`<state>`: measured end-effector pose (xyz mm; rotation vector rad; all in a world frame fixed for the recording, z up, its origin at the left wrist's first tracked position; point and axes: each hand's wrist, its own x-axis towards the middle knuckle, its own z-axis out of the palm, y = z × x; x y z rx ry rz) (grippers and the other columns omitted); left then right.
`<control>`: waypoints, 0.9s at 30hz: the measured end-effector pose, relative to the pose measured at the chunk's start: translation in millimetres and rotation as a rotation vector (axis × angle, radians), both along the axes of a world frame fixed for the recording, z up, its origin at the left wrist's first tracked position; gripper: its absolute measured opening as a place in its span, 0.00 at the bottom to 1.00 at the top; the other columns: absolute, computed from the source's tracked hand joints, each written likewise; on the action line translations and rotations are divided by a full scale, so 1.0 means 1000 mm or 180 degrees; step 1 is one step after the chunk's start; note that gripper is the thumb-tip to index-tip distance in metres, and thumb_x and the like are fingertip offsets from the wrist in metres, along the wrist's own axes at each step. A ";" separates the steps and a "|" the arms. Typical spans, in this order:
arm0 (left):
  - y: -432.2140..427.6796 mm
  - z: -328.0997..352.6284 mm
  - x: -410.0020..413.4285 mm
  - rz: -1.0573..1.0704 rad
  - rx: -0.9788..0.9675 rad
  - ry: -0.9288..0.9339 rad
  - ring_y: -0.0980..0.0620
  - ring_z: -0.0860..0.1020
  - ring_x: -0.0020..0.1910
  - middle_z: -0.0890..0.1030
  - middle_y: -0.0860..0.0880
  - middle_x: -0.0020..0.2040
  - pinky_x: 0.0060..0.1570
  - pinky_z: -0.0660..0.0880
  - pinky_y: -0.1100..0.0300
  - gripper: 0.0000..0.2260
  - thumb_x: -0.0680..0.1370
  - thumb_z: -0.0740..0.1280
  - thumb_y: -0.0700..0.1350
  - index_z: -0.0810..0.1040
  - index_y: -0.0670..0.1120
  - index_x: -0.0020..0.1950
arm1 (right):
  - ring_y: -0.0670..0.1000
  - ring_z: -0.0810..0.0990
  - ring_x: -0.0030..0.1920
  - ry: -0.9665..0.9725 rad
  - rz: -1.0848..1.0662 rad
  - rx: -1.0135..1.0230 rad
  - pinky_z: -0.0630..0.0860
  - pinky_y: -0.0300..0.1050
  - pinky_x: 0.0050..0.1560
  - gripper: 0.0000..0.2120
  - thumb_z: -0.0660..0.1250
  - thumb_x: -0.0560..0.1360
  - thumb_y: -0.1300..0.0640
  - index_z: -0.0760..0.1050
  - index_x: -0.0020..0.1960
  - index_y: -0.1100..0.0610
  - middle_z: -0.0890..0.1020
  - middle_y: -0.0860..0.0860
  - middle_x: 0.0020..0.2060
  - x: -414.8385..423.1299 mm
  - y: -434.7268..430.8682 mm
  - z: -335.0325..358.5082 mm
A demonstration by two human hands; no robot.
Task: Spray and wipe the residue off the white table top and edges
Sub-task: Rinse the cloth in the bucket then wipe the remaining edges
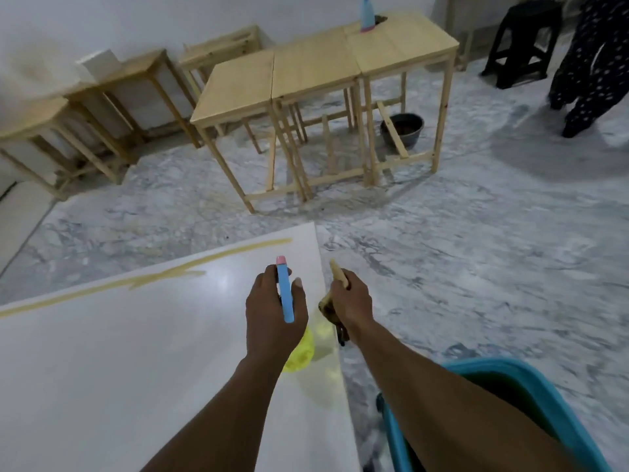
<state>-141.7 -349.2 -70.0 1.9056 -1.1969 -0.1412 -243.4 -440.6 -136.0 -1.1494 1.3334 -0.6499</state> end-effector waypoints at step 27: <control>-0.085 -0.045 0.077 0.0258 -0.0229 0.0259 0.53 0.87 0.38 0.82 0.49 0.46 0.43 0.76 0.69 0.03 0.80 0.63 0.44 0.73 0.49 0.53 | 0.56 0.66 0.75 0.0797 0.0802 -0.1090 0.64 0.48 0.73 0.21 0.60 0.80 0.60 0.74 0.71 0.51 0.62 0.54 0.78 0.115 -0.126 -0.092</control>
